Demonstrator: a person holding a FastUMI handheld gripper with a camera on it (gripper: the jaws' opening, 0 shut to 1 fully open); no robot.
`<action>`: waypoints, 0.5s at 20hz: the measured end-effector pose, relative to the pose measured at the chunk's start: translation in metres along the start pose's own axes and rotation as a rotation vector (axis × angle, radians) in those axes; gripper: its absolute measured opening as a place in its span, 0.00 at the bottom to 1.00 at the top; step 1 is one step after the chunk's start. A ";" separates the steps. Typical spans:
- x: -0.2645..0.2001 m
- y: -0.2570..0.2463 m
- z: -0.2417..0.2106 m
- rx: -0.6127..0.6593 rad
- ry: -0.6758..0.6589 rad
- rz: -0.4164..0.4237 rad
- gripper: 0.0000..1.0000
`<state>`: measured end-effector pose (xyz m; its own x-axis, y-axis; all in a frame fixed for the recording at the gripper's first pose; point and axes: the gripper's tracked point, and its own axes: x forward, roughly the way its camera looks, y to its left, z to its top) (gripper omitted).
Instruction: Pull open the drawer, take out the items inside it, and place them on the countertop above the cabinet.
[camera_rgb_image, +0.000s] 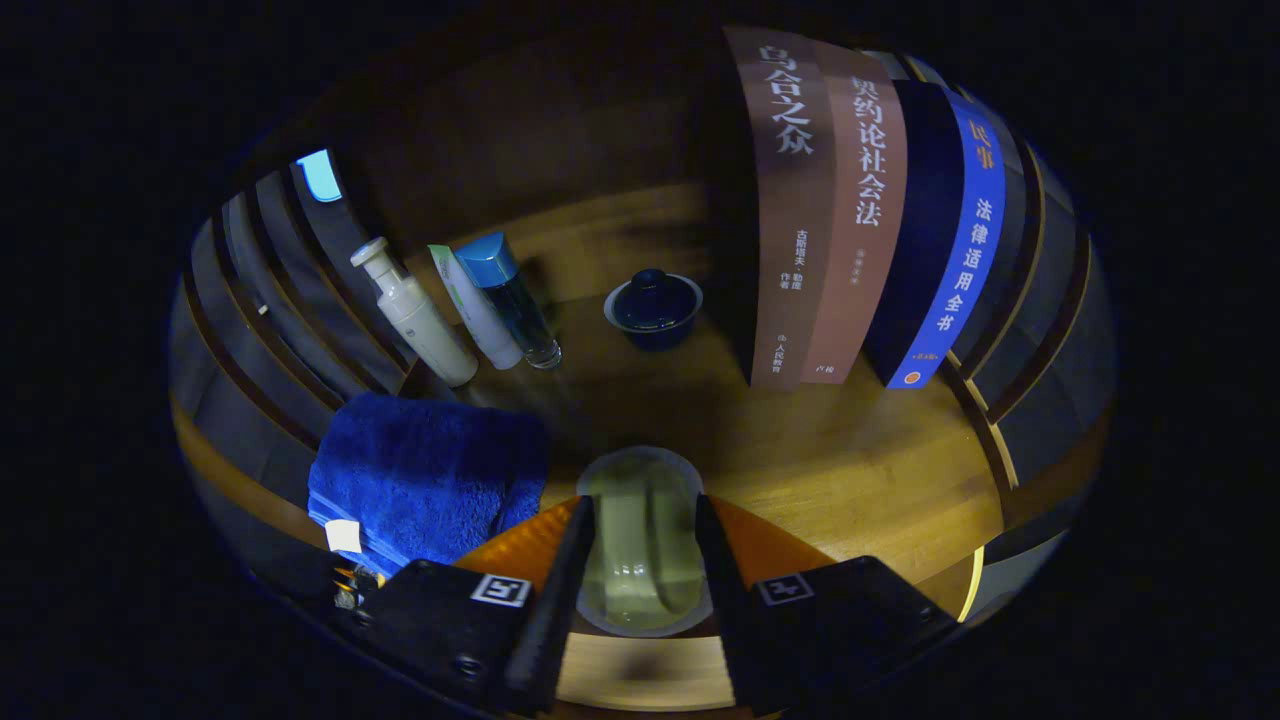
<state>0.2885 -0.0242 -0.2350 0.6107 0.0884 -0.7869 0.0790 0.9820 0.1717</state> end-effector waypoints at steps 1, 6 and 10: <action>-0.005 -0.002 0.001 0.001 -0.011 0.002 0.75; -0.064 0.002 -0.004 0.010 -0.193 0.027 1.00; -0.133 0.006 -0.038 -0.037 -0.400 0.036 1.00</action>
<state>0.1775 -0.0239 -0.1518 0.8717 0.0584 -0.4866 0.0277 0.9854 0.1678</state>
